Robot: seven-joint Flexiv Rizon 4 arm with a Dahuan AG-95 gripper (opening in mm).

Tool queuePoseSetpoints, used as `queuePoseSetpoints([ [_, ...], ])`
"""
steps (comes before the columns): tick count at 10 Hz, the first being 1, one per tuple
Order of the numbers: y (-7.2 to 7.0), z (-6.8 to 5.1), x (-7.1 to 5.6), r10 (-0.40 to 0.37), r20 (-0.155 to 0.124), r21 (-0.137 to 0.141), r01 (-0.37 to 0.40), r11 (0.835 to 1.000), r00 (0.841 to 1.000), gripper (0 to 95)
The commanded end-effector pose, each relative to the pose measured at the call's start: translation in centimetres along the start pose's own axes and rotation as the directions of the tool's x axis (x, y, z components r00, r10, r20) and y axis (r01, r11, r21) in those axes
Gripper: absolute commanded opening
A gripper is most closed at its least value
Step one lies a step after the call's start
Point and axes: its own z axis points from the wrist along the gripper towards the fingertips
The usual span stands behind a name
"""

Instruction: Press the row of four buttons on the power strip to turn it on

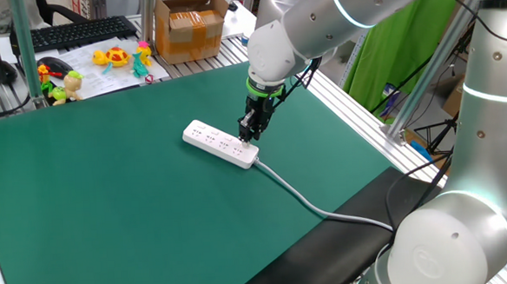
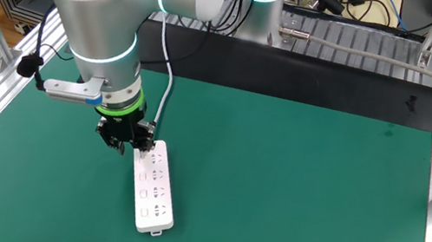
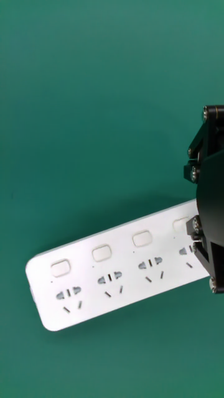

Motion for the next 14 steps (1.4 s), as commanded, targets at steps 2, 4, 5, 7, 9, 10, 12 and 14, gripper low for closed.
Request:
queuePoseSetpoints([
  [2, -0.3, 1.0, -0.5, 0.0, 0.0, -0.005, 0.0, 1.0, 1.0, 38.0],
  [4, -0.3, 0.8, -0.6, 0.0, -0.004, -0.007, 0.0, 1.0, 1.0, 38.0],
  [5, -0.2, 0.7, -0.6, 0.0, -0.005, -0.008, 0.0, 1.0, 1.0, 38.0],
  [7, 0.0, 0.6, -0.7, 0.0, -0.005, -0.002, 0.0, 1.0, 1.0, 38.0],
  [9, 0.0, 0.0, -0.5, 0.0, -0.005, -0.005, 0.0, 1.0, 1.0, 38.0],
  [10, 0.0, -0.4, -0.5, 0.0, -0.007, -0.004, 0.0, 1.0, 1.0, 38.0],
  [12, 0.1, -0.2, -0.5, 0.0, -0.005, -0.004, 0.0, 1.0, 1.0, 38.0],
  [14, 0.6, 0.1, -0.9, 0.001, 0.003, -0.003, -0.001, 1.0, 1.0, 38.0],
])
